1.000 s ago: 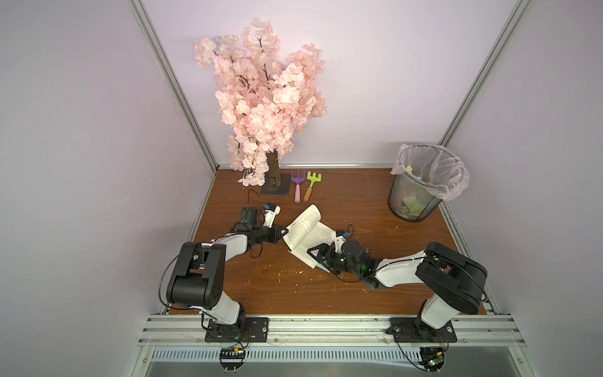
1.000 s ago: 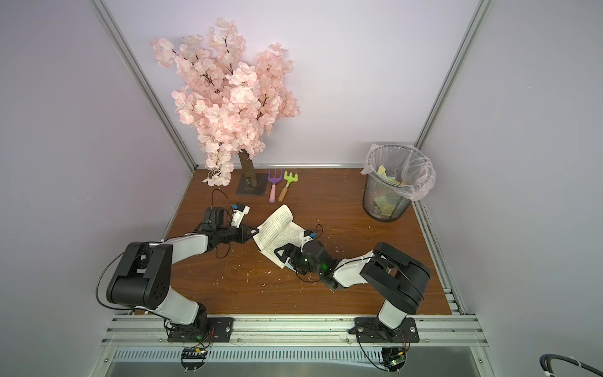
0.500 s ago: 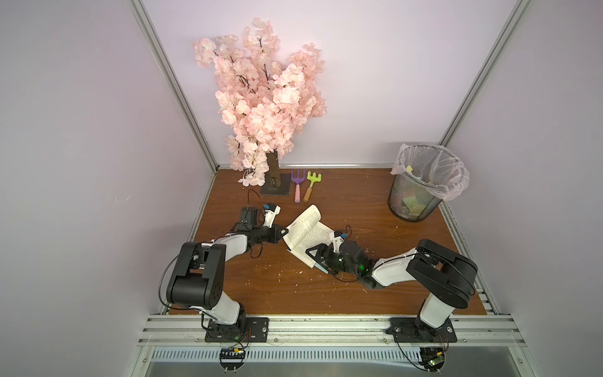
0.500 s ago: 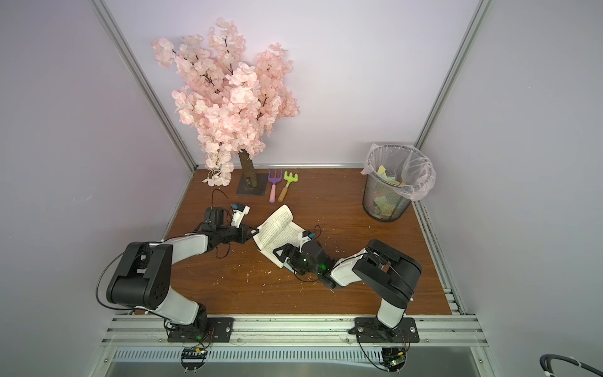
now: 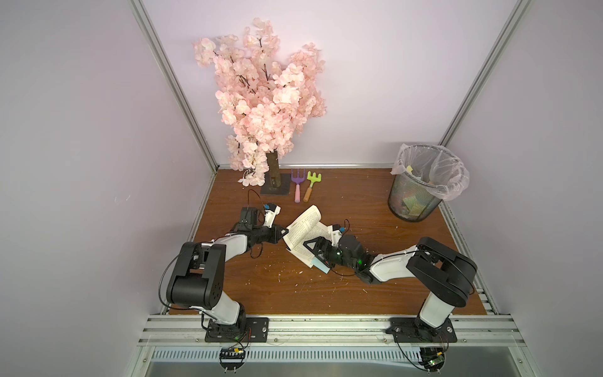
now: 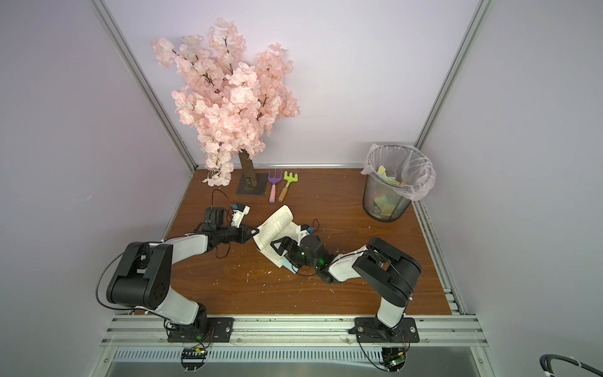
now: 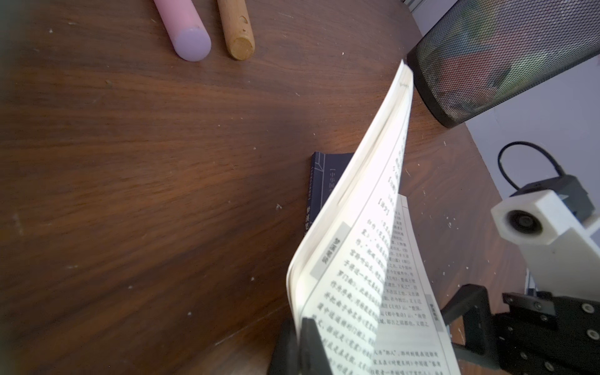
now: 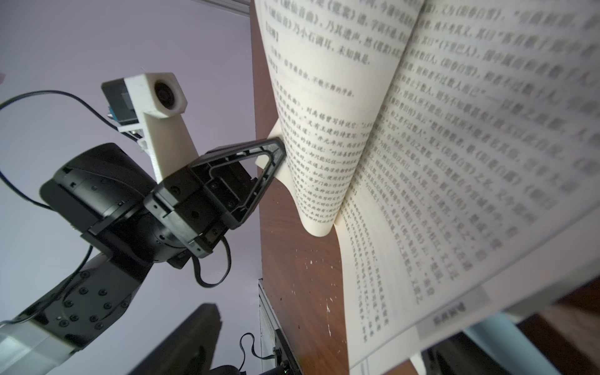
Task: Peel off the used sticky note
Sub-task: Turn the page of the book at the center of the board.
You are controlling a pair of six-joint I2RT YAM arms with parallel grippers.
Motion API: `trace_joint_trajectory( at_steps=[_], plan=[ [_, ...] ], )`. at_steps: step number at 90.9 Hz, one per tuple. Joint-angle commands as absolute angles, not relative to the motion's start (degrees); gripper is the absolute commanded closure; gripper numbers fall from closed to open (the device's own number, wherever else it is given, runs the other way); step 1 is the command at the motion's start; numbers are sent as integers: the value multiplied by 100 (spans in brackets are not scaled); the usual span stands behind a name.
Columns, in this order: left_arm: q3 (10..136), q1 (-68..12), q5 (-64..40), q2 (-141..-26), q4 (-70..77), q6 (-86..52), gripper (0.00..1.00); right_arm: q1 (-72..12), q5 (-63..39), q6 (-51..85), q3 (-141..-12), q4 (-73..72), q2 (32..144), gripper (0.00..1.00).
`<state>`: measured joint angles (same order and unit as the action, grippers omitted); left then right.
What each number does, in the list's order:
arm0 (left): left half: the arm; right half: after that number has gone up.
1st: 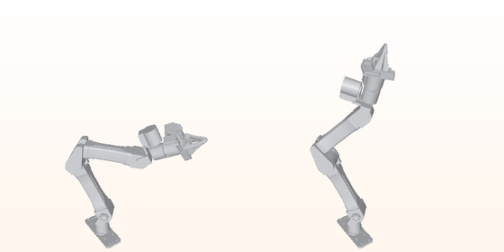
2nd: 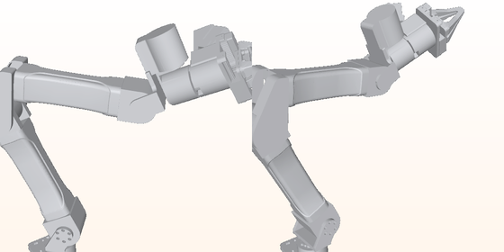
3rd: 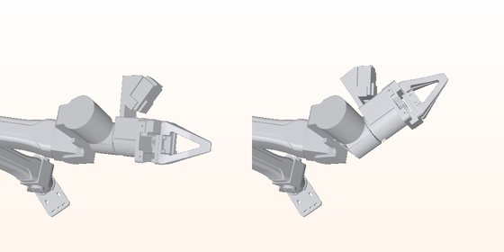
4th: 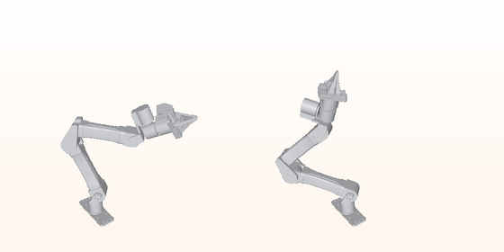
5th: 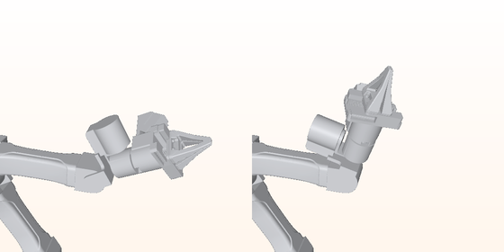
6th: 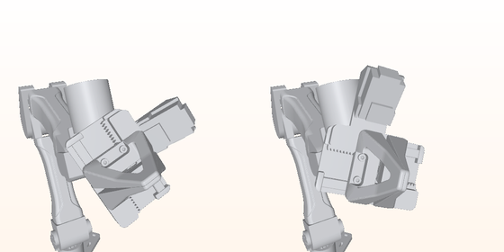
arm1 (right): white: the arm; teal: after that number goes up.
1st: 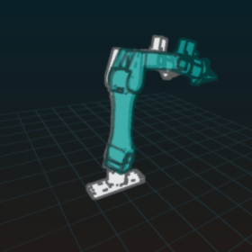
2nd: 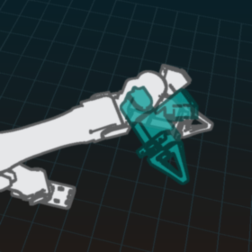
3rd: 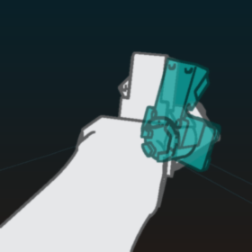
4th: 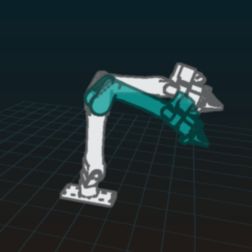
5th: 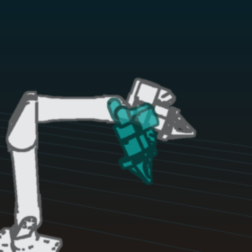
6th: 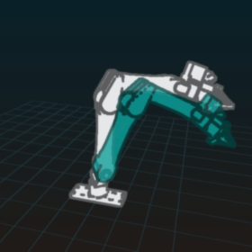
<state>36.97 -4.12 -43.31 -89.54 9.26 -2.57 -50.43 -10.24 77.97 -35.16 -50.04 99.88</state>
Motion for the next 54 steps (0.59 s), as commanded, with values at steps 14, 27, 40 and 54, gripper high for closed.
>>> trace_joint_trajectory(
  at_steps=[14,27,40,54],
  plan=[
    [3771,-345,-4410,-8985,729,-158,99,-4799,-1203,7694,-3805,-5153,10245,4],
    [3770,-349,-4469,-8915,708,-103,99,-4578,-1244,7643,-3839,-5336,10401,2],
    [3822,-439,-4509,-8846,569,31,99,-4308,-1388,7446,-4184,-5150,10496,1],
    [3855,-696,-4392,-8697,418,264,99,-4112,-1545,7153,-4750,-4659,10556,1]
  ],
)
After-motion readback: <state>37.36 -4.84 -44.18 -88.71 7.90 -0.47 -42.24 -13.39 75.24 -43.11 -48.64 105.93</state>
